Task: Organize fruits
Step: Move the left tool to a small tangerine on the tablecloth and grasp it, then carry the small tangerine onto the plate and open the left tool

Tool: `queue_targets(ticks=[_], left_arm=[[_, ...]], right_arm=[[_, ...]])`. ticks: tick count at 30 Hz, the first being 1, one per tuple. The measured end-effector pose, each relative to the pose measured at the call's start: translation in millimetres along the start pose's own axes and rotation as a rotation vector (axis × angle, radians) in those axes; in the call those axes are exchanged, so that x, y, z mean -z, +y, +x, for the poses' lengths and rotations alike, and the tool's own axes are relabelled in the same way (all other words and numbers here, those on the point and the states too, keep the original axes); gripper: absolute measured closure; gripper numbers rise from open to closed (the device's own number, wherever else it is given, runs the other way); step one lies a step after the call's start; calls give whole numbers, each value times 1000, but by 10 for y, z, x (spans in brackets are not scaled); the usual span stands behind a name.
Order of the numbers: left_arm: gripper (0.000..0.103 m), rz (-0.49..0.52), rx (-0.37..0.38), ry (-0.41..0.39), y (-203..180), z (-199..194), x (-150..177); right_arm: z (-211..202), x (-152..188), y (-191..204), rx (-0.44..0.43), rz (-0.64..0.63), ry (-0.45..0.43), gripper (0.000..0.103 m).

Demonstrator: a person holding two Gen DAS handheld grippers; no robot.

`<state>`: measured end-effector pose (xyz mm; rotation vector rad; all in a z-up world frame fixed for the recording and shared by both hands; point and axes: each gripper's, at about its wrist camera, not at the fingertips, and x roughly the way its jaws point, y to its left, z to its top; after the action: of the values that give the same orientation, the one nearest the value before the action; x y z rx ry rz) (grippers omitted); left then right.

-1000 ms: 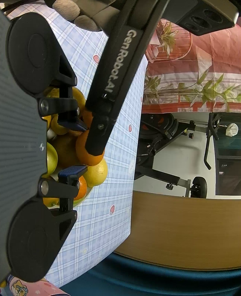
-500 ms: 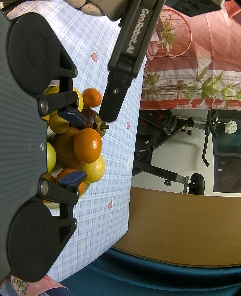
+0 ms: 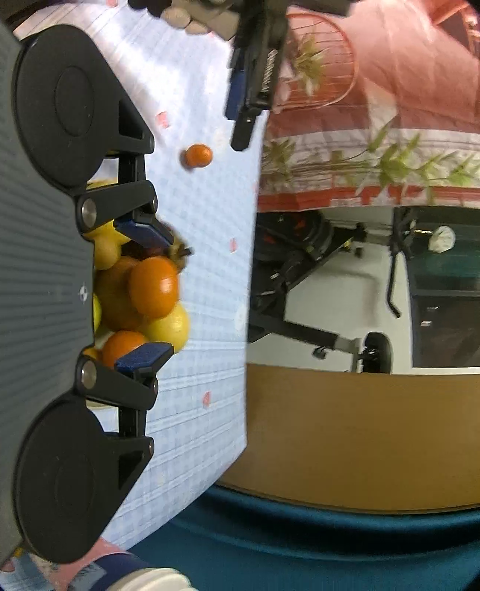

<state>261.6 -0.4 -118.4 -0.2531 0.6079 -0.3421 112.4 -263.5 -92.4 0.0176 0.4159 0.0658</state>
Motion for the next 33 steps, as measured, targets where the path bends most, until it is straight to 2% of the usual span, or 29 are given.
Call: queue_targets(ticks=[3, 8, 11, 15, 16, 17, 19, 23, 30, 33], left_arm=[[33, 3, -38, -20, 138, 70, -98], [34, 32, -158, -49, 338, 416, -288], [41, 15, -219, -13, 516, 632, -330], [43, 23, -242, 42, 644, 717, -182], [53, 27, -246, 54, 671, 715, -154], [61, 23, -244, 65, 703, 712, -131], [65, 25, -237, 48, 744, 655, -109], [65, -3, -214, 40, 833, 633, -103], [66, 38, -192, 27, 709, 656, -66], [66, 62, -129, 8, 509, 499, -44]], right_arm=[[43, -126, 63, -19, -23, -17, 43], [225, -222, 128, -62, -9, -8, 43], [302, -226, 131, -78, -7, 11, 43], [360, -248, 66, -72, 11, 23, 43], [378, -260, 44, -71, 24, 23, 43], [389, -266, 25, -72, 34, 23, 43], [415, -274, 34, -80, 39, 23, 43], [468, -281, 129, -97, 14, 30, 43], [474, -261, 188, -102, -2, 41, 43], [453, -247, 172, -81, 3, 41, 43]])
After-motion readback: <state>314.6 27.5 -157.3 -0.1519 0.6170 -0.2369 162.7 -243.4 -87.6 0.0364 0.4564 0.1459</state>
